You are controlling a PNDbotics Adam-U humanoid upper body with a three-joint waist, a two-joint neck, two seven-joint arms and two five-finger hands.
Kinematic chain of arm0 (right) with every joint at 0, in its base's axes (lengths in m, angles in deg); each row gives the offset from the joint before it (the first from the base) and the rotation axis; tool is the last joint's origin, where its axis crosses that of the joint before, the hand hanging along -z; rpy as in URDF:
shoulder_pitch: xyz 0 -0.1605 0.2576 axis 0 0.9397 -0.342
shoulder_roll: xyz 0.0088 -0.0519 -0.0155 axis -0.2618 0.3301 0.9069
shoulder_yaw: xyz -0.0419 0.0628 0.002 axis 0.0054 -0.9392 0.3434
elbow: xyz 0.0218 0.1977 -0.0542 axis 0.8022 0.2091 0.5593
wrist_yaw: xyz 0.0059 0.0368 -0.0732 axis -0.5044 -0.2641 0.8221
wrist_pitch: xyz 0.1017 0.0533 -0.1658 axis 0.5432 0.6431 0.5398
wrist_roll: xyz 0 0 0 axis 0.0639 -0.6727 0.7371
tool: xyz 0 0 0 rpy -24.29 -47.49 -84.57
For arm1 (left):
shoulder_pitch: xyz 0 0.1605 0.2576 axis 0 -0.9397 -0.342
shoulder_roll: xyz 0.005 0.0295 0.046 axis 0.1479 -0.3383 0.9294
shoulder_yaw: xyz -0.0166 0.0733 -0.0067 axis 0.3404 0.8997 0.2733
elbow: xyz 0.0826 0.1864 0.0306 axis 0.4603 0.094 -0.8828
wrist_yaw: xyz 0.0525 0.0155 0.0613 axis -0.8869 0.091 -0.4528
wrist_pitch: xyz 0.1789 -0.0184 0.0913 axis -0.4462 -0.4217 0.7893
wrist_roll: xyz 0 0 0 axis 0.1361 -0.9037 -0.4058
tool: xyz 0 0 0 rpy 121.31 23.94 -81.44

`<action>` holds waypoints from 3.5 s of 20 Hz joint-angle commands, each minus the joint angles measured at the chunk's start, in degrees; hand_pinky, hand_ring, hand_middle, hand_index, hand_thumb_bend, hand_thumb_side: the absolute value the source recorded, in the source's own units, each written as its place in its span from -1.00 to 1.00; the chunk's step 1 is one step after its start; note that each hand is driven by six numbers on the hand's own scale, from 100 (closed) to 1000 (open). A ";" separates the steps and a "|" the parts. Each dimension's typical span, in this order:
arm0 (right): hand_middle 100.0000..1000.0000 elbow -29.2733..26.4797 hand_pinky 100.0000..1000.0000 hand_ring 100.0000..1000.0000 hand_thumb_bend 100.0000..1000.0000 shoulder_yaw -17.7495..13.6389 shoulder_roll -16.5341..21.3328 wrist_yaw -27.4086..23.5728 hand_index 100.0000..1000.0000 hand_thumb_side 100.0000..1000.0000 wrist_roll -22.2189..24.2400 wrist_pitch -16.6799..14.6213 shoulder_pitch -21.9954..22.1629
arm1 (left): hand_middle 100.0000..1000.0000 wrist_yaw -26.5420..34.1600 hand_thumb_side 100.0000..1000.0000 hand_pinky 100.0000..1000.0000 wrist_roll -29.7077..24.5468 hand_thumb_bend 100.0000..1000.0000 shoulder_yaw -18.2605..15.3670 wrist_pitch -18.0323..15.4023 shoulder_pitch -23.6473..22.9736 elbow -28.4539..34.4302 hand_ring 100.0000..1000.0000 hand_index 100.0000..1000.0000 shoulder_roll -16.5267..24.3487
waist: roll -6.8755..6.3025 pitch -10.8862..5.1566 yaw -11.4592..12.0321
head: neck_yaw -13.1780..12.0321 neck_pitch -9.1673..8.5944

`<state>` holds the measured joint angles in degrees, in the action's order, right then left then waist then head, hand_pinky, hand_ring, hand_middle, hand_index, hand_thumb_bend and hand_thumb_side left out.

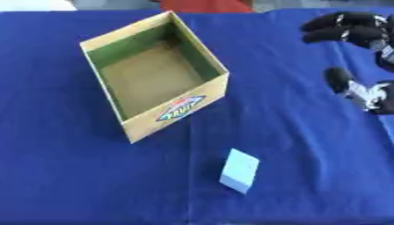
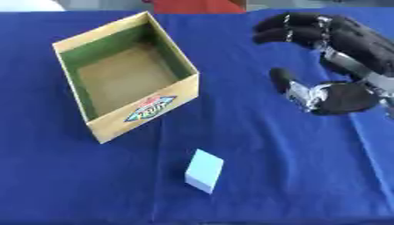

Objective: Pick up objects on the table and place them in the box.

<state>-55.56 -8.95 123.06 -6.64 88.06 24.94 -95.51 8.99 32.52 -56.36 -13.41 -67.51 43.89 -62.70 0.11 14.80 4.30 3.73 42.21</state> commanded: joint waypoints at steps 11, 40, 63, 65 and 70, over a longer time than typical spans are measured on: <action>0.73 -0.88 0.67 0.72 -0.90 5.58 2.40 0.11 0.77 0.56 10.05 -4.57 -2.95 | 0.37 0.23 0.95 0.47 -0.74 -0.26 0.15 -0.02 0.52 0.81 0.53 0.58 1.72 | 0.09 -1.23 0.67 | 0.70 0.50; 0.83 0.28 0.69 0.83 -0.54 12.62 -5.42 -3.67 0.86 -0.08 30.74 -1.26 -9.20 | 0.35 0.65 0.95 0.46 -1.25 -0.26 0.46 0.09 0.79 0.81 0.52 0.57 1.13 | 0.08 -0.80 1.54 | 1.29 0.28; 0.85 10.69 0.66 0.82 -0.78 17.93 -11.46 -1.17 0.85 -0.31 37.05 -4.76 -10.62 | 0.33 0.88 0.95 0.46 -1.65 -0.27 0.62 0.09 1.09 0.81 0.52 0.57 0.54 | -0.01 0.04 2.14 | 1.71 0.26; 0.85 11.19 0.65 0.81 -0.81 18.09 -11.52 -1.64 0.85 -0.37 37.85 -4.84 -10.78 | 0.33 0.87 0.95 0.46 -1.68 -0.27 0.60 0.11 1.06 0.81 0.52 0.57 0.55 | 0.01 0.07 2.21 | 1.70 0.34; 0.85 12.03 0.64 0.80 -0.90 18.39 -11.62 -2.83 0.85 -0.52 39.89 -4.73 -11.10 | 0.32 0.86 0.94 0.46 -1.83 -0.28 0.60 0.10 1.15 0.81 0.52 0.57 0.55 | 0.06 0.08 2.32 | 1.79 0.29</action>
<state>-43.53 9.71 110.80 -8.85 121.35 26.29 -105.66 9.71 30.85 -55.64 -13.24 -66.88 43.89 -63.07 0.25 15.60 6.51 5.46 42.24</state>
